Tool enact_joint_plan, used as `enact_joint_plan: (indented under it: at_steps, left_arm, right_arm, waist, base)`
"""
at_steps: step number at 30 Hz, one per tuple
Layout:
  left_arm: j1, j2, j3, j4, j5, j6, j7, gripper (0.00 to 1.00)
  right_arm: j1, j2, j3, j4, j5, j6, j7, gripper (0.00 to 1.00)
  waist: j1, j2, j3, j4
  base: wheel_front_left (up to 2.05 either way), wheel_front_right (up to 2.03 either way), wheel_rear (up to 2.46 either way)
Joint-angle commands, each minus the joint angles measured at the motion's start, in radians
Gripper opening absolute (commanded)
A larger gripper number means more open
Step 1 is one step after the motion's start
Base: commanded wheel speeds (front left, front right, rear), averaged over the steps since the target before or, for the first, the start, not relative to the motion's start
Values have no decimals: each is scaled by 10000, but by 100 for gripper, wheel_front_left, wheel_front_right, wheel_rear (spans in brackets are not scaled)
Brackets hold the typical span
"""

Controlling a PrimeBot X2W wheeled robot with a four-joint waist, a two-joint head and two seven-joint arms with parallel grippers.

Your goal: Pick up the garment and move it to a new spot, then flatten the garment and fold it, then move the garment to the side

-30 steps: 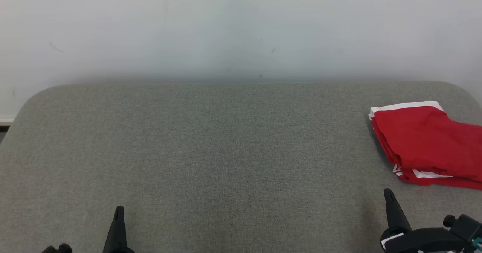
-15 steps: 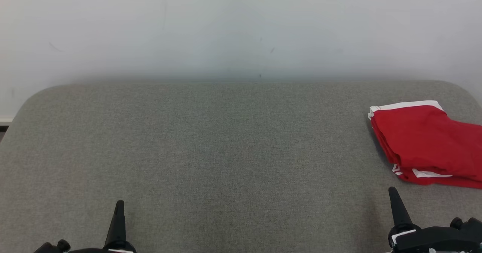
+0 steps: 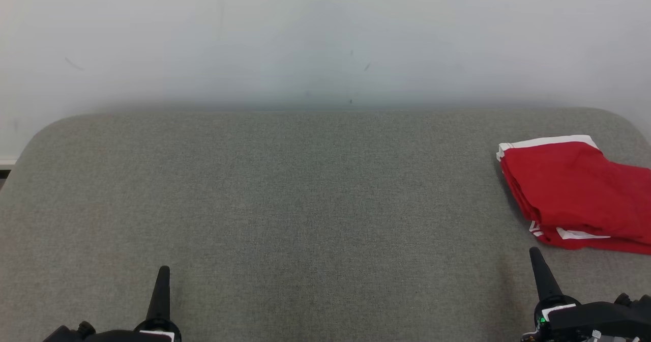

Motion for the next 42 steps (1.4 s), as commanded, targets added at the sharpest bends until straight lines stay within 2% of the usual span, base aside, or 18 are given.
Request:
enact_joint_plan:
  at_steps: [1,42]
  left_arm:
    - [-173,-24,52,-37,-235,8,50,0]
    - [-604,-123,191,172,-2989,13,791,0]
  right_arm:
    - [-144,-2,-60,-66,318,7,63,0]
    - [-340,1,-548,-49,3644,10,736,0]
  waist:
    - [-1,-1,3,-2]
    - [-1,-1,53,-62]
  base:
    - [0,0,0]
    - [0,0,0]
